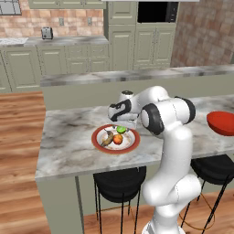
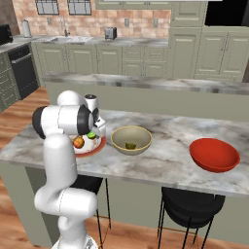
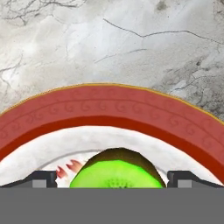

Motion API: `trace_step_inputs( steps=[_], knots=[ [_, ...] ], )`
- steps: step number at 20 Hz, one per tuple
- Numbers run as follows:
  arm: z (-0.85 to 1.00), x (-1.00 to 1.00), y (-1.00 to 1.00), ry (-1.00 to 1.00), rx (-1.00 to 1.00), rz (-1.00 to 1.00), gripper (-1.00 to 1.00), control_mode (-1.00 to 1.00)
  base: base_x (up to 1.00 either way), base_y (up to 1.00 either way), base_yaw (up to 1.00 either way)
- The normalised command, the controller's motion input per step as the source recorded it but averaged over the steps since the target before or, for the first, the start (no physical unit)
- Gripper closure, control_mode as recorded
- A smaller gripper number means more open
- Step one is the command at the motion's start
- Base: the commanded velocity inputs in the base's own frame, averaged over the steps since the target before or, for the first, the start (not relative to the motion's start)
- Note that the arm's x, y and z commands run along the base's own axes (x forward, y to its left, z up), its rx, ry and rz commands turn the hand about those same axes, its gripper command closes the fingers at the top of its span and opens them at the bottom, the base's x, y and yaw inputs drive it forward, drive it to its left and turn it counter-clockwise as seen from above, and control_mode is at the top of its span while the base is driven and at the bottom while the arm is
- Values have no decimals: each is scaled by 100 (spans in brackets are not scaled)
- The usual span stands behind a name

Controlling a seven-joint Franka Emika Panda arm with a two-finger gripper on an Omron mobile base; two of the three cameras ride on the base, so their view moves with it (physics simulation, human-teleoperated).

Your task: Take the fruits from the plate on the dining counter and place two fruits in each bowl.

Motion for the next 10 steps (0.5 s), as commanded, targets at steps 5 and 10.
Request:
trace_step_inputs(
  steps=[5,10],
  knots=[
    [-13,0,3,0,0,0,-100,-100,0,0,0],
    [-8,0,0,0,0,0,100,-100,0,0,0]
  ],
)
